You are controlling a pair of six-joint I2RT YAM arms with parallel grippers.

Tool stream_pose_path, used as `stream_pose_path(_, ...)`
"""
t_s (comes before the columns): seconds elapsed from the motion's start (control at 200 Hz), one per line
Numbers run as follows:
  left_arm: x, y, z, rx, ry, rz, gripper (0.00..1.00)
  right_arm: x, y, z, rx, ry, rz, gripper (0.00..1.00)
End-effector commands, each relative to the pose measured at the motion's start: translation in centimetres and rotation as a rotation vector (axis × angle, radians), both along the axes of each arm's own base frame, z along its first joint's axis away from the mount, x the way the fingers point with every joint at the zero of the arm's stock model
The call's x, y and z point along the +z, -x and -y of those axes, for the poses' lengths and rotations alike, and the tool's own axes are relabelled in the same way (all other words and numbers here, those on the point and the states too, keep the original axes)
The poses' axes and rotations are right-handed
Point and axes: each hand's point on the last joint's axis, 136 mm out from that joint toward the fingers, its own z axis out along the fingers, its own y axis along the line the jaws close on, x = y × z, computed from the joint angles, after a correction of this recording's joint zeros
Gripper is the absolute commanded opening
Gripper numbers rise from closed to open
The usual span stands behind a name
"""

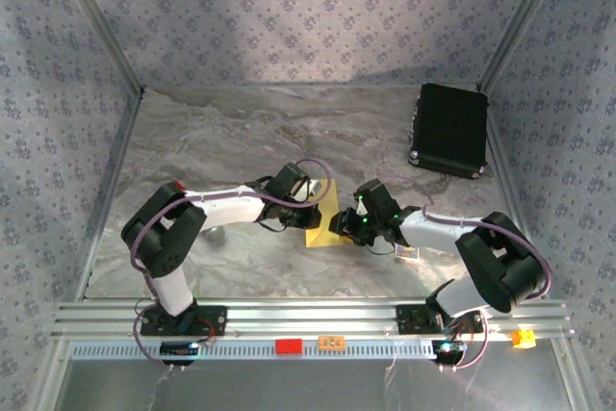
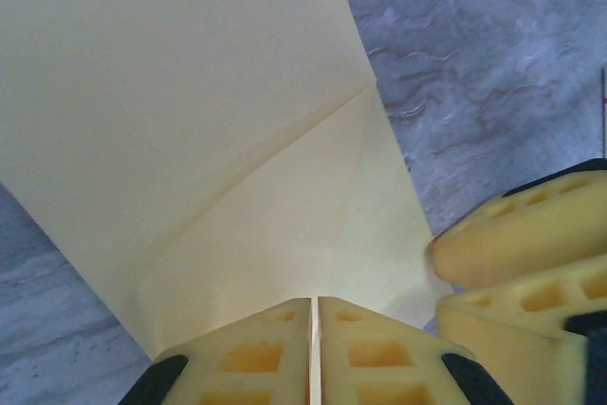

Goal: Fold a paper plane with a square sheet of paper (pick it up from the middle)
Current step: Turn over the paper at the center of the table.

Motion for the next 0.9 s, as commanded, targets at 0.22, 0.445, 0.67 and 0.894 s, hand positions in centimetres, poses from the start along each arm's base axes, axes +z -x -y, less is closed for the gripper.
stream_pose_path(0.22,-2.5,-0.7,-1.7,0.007,-0.115,-0.019,0.07,0.5,0.2,-0.1,-0.005,-0.014,-0.016,0.44)
stream_pose_path(0.445,-4.5,0.8,-1.9,-0.006,-0.129,-0.069,0.04,0.0,0.6,0.4,-0.011,0.021,-0.038,0.45)
stream_pose_path(0.67,-4.7,1.6,-1.4,-0.019,-0.119,-0.075,0.04,-0.7,0.3,0.1,-0.007,0.033,-0.052,0.47)
stream_pose_path(0.894,-4.6,1.5,-1.1,-0.019,-0.113,-0.073,0.04,0.5,-1.0,-0.6,-0.01,0.008,-0.004,0.52)
